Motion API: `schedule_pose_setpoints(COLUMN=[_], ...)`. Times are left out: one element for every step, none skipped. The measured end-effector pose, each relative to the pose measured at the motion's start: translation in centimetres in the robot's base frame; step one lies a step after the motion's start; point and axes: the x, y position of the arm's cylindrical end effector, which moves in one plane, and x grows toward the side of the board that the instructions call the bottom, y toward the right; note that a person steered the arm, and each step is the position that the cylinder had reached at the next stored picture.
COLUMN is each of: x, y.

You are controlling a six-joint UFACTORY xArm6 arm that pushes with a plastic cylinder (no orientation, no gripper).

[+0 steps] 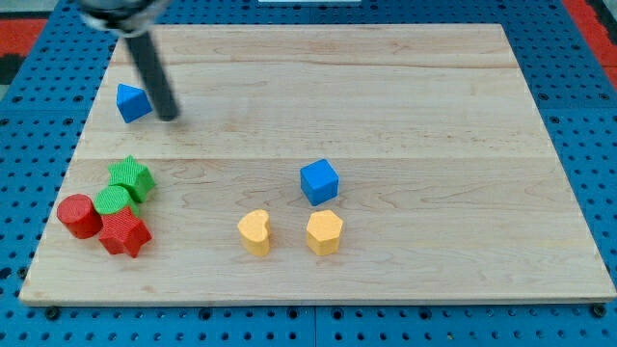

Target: Push the blue cube to the blue triangle

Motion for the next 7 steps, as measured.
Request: schedule_pose_setpoints(x=[0.1,5.5,12.0,12.5,11.9,9.1,5.2], y=[12.9,23.3,26.3,18.6,9.8,4.6,2.8])
